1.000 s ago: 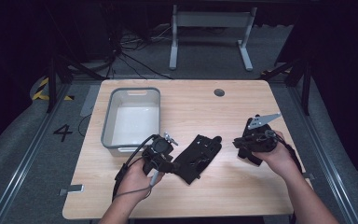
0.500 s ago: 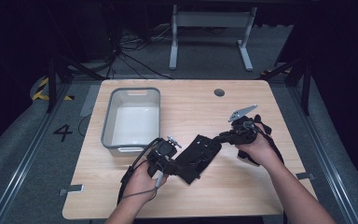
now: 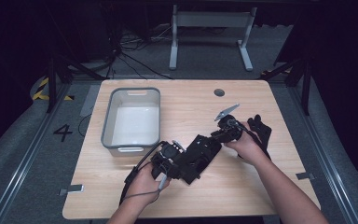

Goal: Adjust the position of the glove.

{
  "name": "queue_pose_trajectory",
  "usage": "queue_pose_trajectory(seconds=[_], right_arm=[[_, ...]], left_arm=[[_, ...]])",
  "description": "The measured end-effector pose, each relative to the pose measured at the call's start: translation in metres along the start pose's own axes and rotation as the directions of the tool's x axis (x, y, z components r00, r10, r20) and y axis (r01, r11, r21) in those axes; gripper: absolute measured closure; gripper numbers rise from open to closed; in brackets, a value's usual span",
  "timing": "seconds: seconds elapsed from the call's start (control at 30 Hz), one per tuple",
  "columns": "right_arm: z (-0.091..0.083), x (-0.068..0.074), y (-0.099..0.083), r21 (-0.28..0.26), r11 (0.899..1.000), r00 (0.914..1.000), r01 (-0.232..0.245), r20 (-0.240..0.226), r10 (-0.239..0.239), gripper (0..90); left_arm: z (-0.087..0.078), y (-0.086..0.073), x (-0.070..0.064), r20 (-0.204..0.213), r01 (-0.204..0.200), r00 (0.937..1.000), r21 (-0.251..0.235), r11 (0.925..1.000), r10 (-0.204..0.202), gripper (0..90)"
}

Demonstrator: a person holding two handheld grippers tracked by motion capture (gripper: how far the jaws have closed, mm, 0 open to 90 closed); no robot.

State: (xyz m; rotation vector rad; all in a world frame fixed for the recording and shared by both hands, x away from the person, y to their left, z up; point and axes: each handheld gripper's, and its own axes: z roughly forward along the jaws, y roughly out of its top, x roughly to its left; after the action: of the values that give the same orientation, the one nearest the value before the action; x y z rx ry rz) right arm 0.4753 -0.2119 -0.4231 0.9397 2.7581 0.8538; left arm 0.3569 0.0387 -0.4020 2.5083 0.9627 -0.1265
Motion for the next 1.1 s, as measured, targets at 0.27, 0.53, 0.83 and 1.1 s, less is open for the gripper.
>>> queue_pose_trajectory(seconds=[0.27,0.53,0.83,1.1], right_arm=[[0.015,-0.003,0.003,0.018,1.000,0.9998,-0.007,0.018,0.006,61.2],[0.019,-0.008,0.002,0.034,0.999,0.9995,-0.012,-0.029,0.013,64.8],[0.019,-0.004,0.004,0.051,0.999,0.9991,0.000,-0.043,0.002,77.1],[0.019,-0.005,0.003,0.046,0.999,0.9987,-0.018,-0.046,0.020,77.4]], left_arm=[[0.004,0.000,-0.002,-0.007,-0.012,0.9999,0.029,0.9995,0.012,57.4],[0.004,0.000,0.002,-0.032,0.019,0.9993,0.010,0.9998,-0.019,53.2],[0.015,0.002,0.005,-0.072,0.068,0.9949,-0.024,0.9974,-0.070,46.6],[0.036,0.007,0.003,-0.111,0.073,0.9914,0.032,0.9968,-0.069,43.6]])
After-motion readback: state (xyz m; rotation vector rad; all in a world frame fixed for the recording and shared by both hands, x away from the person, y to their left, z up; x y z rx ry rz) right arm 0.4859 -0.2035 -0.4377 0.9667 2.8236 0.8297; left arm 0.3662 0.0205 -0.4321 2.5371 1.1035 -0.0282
